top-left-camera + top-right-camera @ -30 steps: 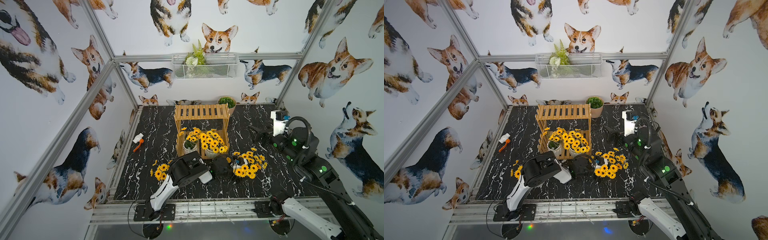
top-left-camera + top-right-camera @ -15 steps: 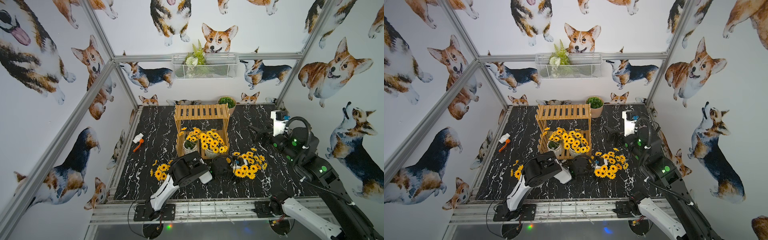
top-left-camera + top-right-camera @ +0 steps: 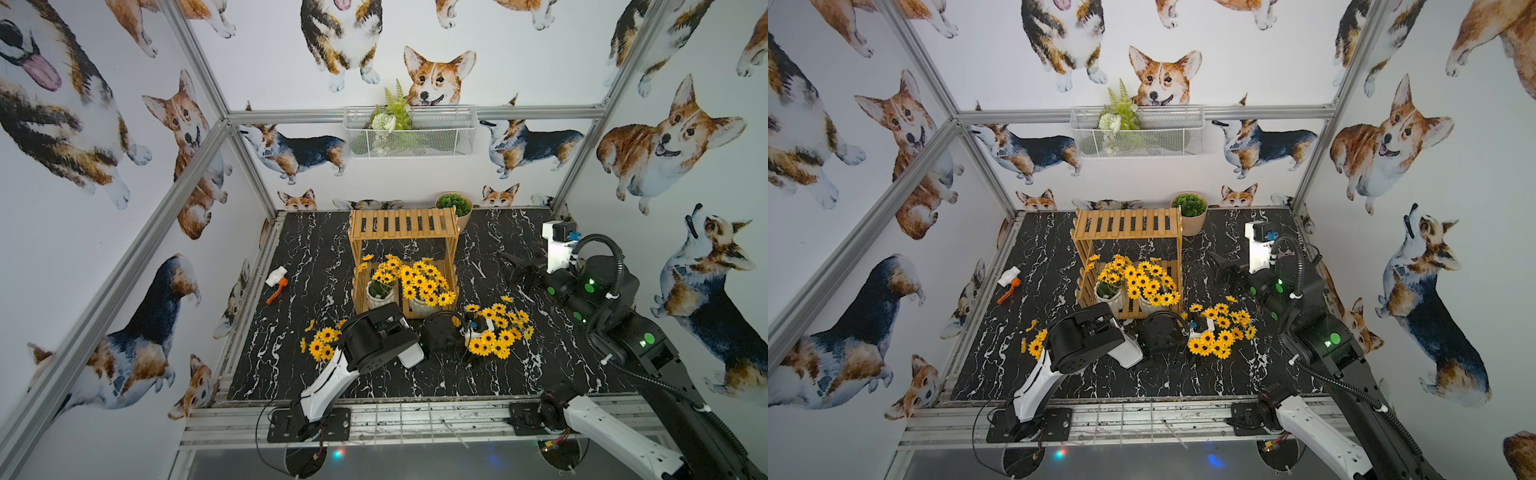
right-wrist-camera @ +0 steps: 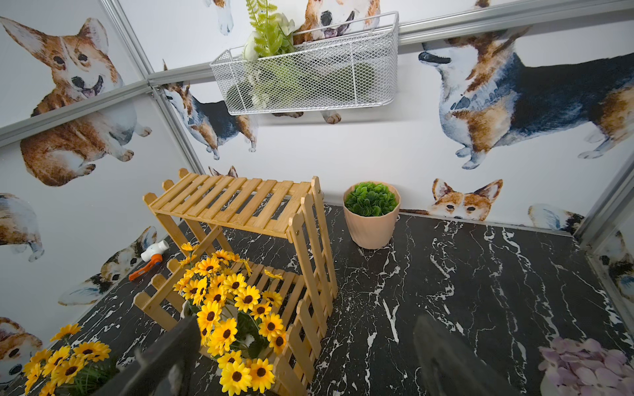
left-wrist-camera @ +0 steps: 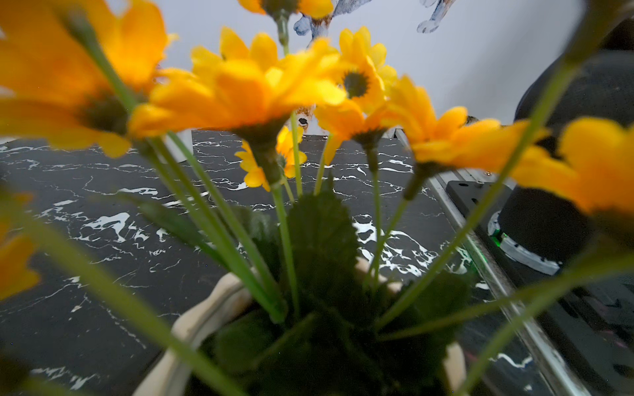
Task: Take the sunflower pots off the shelves
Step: Place the sunflower pot at the center of the board.
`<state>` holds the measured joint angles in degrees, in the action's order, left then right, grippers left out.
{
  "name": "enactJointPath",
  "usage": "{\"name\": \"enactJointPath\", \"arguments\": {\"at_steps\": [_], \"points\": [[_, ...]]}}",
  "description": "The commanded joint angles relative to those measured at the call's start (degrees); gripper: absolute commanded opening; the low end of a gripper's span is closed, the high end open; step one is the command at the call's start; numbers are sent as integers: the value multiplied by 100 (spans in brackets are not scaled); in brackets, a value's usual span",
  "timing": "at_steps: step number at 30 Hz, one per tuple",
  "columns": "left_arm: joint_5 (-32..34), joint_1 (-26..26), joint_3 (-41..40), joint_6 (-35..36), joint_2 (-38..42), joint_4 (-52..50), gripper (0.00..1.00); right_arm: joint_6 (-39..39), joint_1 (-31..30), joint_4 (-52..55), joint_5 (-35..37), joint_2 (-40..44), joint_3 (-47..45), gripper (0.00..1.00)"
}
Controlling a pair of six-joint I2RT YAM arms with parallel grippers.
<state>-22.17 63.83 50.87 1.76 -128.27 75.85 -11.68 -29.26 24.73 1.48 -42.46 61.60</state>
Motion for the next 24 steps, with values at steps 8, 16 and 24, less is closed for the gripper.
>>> {"name": "enactJointPath", "arguments": {"at_steps": [8, 16, 24], "points": [[73, -9, -42, 79, -63, 70, 99, 61, -9, -3, -11, -26, 25, 100], [91, -6, -59, 97, -59, 92, 100, 70, -10, -12, -13, -52, 29, 100], [170, -5, -148, 216, 86, 174, 100, 78, -9, -22, -20, -52, 31, 100]]}}
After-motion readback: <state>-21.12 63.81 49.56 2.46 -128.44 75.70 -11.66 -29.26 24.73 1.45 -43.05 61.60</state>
